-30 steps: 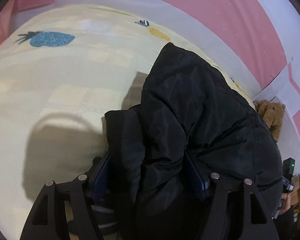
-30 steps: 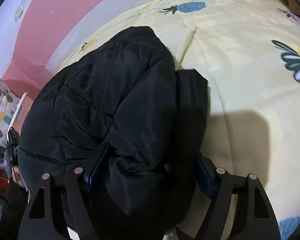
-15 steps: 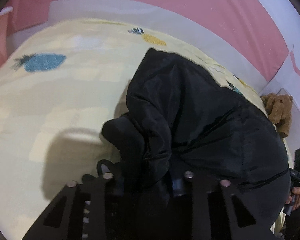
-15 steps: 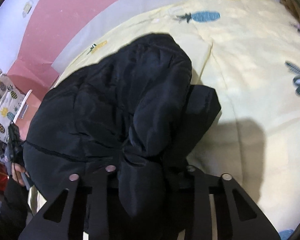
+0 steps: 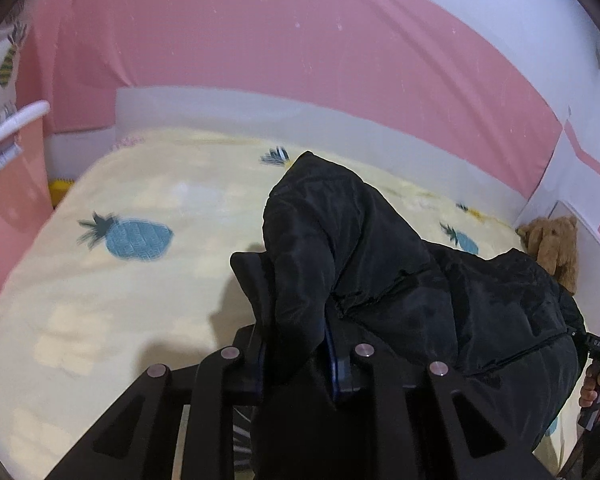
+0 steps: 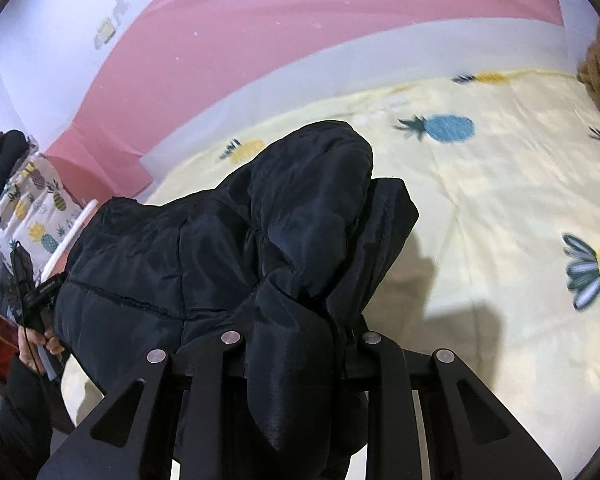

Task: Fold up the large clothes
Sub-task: 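Lift the held edge and fold it over the bundle with both tools, then press the folded bundle flat and open both tools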

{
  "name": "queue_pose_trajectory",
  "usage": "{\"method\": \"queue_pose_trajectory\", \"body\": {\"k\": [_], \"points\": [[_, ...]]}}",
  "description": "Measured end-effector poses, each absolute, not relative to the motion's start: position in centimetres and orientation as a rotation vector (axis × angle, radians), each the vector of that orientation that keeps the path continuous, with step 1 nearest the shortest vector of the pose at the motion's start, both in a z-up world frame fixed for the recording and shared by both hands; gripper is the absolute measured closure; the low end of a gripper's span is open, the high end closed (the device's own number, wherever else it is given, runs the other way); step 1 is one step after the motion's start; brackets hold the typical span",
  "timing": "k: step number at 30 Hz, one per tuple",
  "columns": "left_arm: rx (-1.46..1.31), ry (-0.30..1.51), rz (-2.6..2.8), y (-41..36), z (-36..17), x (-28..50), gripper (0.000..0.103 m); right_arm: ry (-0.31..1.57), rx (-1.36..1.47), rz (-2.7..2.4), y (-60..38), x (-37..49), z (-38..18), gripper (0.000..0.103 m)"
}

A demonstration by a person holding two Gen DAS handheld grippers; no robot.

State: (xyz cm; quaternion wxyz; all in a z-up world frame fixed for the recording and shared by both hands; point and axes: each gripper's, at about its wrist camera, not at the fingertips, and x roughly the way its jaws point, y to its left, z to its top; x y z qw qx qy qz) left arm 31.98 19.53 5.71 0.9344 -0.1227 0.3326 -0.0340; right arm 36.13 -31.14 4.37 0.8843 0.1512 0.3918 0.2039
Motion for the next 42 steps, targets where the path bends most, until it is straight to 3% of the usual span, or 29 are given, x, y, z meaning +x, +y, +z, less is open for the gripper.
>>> {"method": "queue_pose_trajectory", "body": {"k": [7, 13, 16, 20, 23, 31, 34, 38, 42], "points": [[-0.237, 0.667, -0.005, 23.9, 6.5, 35.3, 0.081, 0.800, 0.294, 0.455, -28.1, 39.5, 2.9, 0.078], [-0.246, 0.753, 0.051, 27.6, -0.2, 39.3, 0.080, 0.905, 0.293, 0.436, -24.5, 42.5, -3.5, 0.076], [-0.300, 0.808, 0.077, 28.7, -5.2, 40.0, 0.075, 0.948, 0.317, 0.422, -24.4, 43.0, -6.3, 0.065], [-0.329, 0.783, 0.079, 29.3, -5.4, 39.1, 0.063, 0.966, 0.307, 0.393, -25.0, 42.8, -5.7, 0.047], [-0.343, 0.782, 0.099, 29.8, -3.9, 37.7, 0.059, 0.959, 0.300, 0.370, -25.7, 41.7, -3.8, 0.043], [-0.280, 0.672, 0.153, 28.7, 1.4, 32.7, 0.057, 0.815, 0.161, 0.312, -24.7, 36.7, 1.5, 0.042], [-0.255, 0.676, 0.079, 26.6, 0.8, 32.5, 0.051, 0.858, 0.086, 0.343, -22.0, 36.1, -0.3, 0.042], [-0.178, 0.779, 0.071, 24.1, -3.0, 34.4, 0.050, 0.925, 0.047, 0.309, -20.8, 37.3, -3.4, 0.042], [-0.182, 0.757, 0.097, 23.9, -2.4, 34.0, 0.050, 0.897, 0.016, 0.298, -20.7, 36.8, -2.2, 0.042]]}}
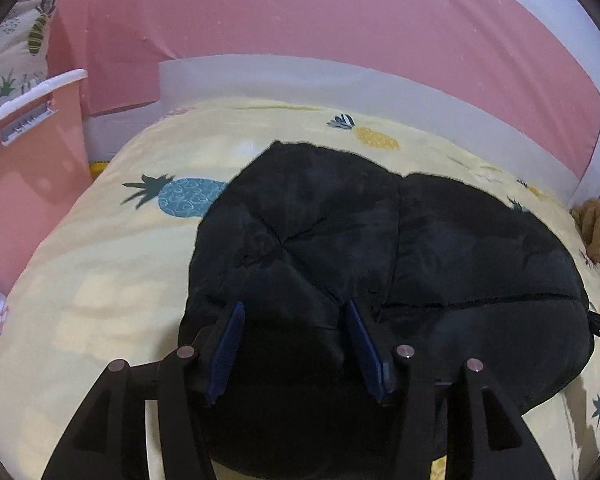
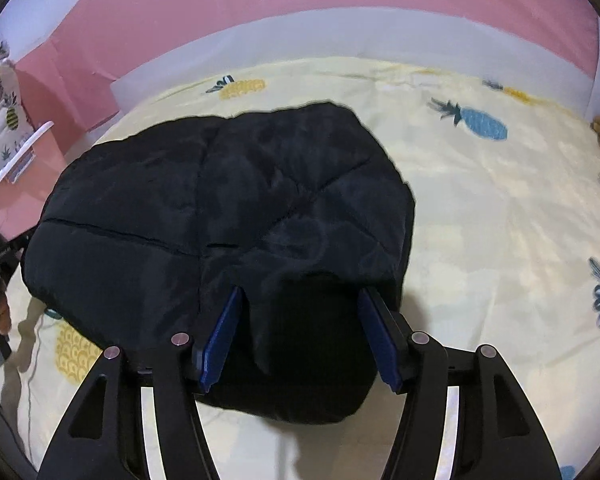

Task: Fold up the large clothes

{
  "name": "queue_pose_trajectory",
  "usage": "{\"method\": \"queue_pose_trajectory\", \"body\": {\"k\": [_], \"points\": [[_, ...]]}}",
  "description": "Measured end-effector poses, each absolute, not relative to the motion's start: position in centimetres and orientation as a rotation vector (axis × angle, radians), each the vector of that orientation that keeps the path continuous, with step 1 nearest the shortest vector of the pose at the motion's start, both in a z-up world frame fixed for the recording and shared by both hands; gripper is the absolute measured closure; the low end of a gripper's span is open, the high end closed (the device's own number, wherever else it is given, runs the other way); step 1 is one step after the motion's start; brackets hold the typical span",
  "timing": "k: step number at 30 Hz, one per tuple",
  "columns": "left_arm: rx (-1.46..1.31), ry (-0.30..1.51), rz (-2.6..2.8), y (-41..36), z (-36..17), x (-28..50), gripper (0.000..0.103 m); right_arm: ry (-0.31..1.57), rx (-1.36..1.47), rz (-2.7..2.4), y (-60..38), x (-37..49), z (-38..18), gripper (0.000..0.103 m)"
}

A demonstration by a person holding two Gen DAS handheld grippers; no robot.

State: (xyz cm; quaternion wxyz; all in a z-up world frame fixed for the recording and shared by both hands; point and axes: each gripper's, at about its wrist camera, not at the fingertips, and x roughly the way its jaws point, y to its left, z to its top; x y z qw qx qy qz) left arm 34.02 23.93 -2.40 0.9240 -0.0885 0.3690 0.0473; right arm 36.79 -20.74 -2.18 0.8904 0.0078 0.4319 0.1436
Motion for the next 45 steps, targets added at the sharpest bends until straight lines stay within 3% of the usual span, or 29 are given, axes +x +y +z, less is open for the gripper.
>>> {"method": "queue_pose_trajectory", "body": {"k": [8, 12, 15, 25, 45], "points": [[-0.161, 0.704, 0.106, 19.4, 2.5, 27.4, 0.050, 0.806, -0.005, 0.335, -19.7, 29.5, 2.7, 0.042], [-0.157, 0.688, 0.087, 15.6, 4.3, 22.4, 0.043, 0.766, -0.009, 0.347, -19.6, 23.8, 4.5, 0.042], [-0.152, 0.688, 0.083, 13.2, 5.0, 18.9, 0.041, 0.754, -0.007, 0.341, -19.7, 20.5, 5.2, 0.037], [-0.148, 0.700, 0.083, 7.1, 5.6, 9.2, 0.040, 0.721, -0.054, 0.347, -19.3, 10.4, 5.5, 0.036], [-0.162, 0.735, 0.081, 5.6, 4.7, 4.1, 0.039, 0.719, -0.099, 0.371, -17.8, 6.3, 5.2, 0.036]]}}
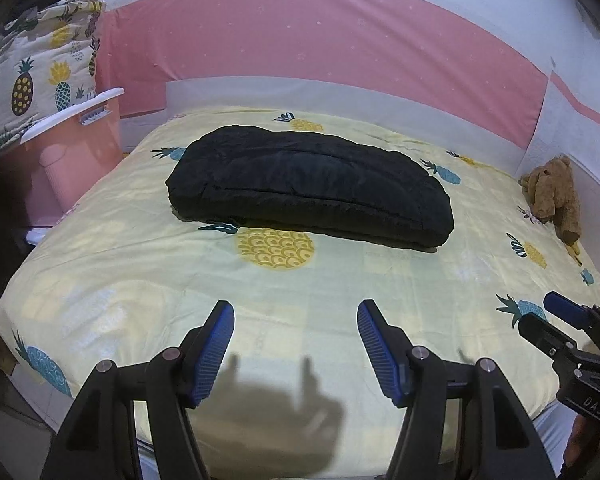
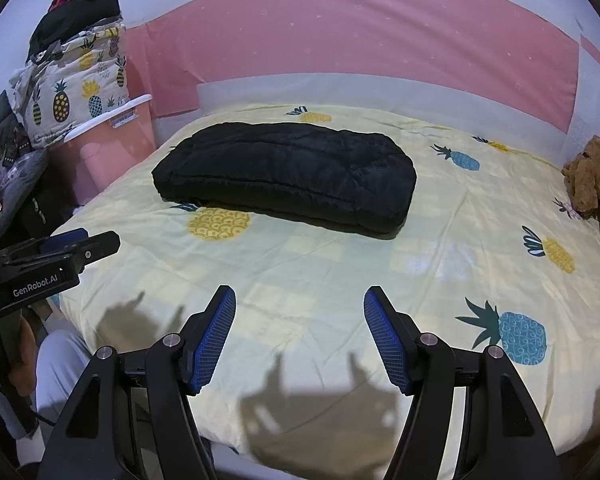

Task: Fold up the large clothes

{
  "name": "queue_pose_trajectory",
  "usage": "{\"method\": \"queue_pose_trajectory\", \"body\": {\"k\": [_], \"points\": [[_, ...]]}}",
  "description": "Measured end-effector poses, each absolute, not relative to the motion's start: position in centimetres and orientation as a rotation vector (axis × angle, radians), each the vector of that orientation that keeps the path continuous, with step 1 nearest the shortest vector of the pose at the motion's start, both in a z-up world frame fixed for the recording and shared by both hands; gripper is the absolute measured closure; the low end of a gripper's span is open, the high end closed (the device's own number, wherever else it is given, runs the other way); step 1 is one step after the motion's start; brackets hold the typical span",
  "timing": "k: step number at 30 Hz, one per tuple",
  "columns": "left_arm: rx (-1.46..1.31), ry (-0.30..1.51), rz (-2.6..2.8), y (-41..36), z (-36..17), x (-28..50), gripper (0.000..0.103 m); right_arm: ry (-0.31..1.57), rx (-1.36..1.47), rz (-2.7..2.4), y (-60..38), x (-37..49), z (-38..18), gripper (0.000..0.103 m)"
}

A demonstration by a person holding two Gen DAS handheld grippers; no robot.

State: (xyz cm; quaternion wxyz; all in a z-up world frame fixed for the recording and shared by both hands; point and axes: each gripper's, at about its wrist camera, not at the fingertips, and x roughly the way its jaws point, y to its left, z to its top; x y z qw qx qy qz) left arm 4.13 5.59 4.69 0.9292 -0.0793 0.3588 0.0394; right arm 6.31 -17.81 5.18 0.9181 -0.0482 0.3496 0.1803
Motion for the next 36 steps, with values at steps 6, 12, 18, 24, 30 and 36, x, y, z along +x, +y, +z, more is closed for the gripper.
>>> {"method": "queue_pose_trajectory", "body": {"k": [6, 12, 18, 24, 30, 36], "points": [[-0.162, 0.734, 0.091, 5.70, 4.69, 4.12, 0.039, 0.727, -0.113, 0.376, -17.35, 6.30, 4.86, 0.036], [-0.166, 0.736, 0.098, 5.93, 4.62, 4.12, 0.039, 0.731, -0.120, 0.377, -17.04, 6.38, 4.70, 0.036], [-0.163, 0.735, 0.103, 5.83, 4.56, 4.14, 0.039, 0.732, -0.123, 0.377, -17.01, 6.40, 4.58, 0.036], [-0.167, 0.736, 0.105, 5.58, 4.49, 4.03, 0.039, 0.735, -0.121, 0.378, -16.97, 6.40, 4.50, 0.036], [-0.167, 0.736, 0.106, 5.57, 4.47, 4.00, 0.039, 0.735, -0.121, 0.380, -17.05, 6.42, 4.43, 0.036], [-0.165, 0.731, 0.108, 5.48, 4.52, 3.80, 0.039, 0.736, -0.121, 0.381, -17.13, 6.43, 4.48, 0.036]]}}
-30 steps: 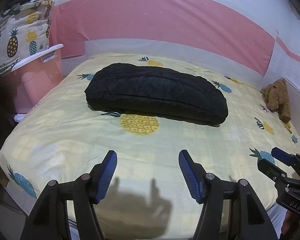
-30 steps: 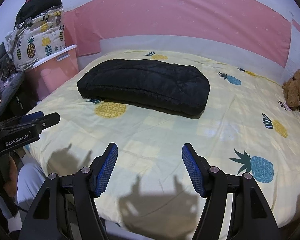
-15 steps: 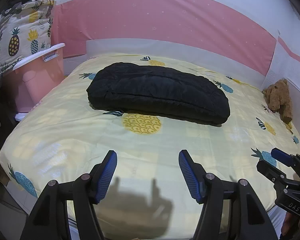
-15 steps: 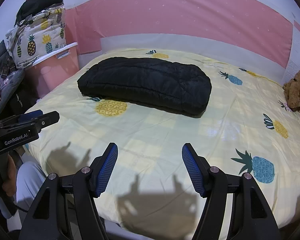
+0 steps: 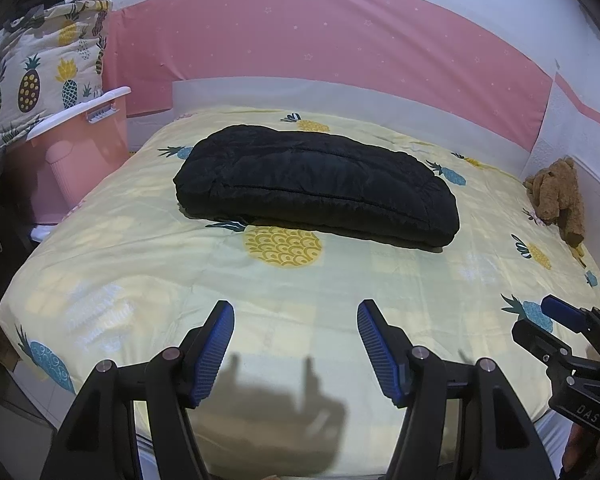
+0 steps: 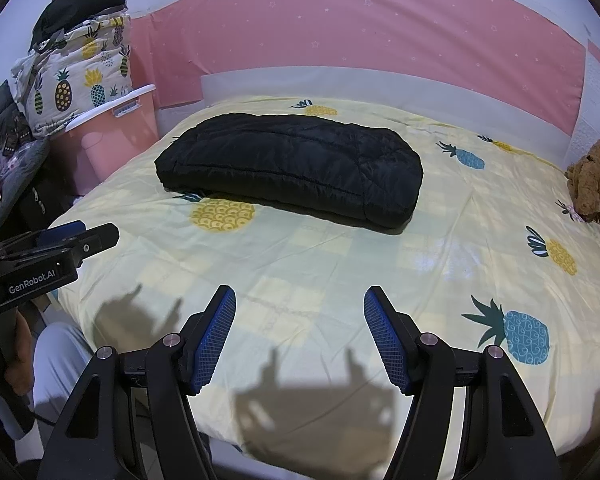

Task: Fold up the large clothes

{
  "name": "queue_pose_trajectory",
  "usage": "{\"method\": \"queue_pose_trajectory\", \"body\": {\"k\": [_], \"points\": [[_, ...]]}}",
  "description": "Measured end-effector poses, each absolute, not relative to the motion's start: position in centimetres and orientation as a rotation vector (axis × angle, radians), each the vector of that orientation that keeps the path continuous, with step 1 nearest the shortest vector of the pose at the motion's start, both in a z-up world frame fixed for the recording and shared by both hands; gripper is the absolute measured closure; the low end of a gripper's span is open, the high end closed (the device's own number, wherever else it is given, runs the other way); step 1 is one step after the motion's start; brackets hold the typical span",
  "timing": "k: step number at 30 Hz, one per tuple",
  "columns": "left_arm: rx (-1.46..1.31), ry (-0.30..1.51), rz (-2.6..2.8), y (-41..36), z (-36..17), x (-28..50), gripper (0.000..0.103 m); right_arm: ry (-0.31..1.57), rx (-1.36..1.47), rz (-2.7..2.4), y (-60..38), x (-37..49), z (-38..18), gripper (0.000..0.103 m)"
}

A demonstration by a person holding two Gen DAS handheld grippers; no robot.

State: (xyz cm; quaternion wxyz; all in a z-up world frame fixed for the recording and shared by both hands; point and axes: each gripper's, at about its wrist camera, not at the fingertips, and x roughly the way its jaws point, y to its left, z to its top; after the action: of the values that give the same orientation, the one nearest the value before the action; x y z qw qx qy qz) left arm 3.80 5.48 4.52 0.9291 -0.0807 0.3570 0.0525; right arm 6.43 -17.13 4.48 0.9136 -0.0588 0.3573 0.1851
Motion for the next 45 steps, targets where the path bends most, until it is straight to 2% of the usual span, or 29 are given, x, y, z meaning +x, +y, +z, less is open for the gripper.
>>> {"method": "queue_pose_trajectory", "body": {"k": [45], "points": [[-0.121, 0.718, 0.150, 4.75, 4.73, 3.15, 0.039, 0.740, -0.126, 0.379, -17.28, 6.11, 4.45, 0.036]]}}
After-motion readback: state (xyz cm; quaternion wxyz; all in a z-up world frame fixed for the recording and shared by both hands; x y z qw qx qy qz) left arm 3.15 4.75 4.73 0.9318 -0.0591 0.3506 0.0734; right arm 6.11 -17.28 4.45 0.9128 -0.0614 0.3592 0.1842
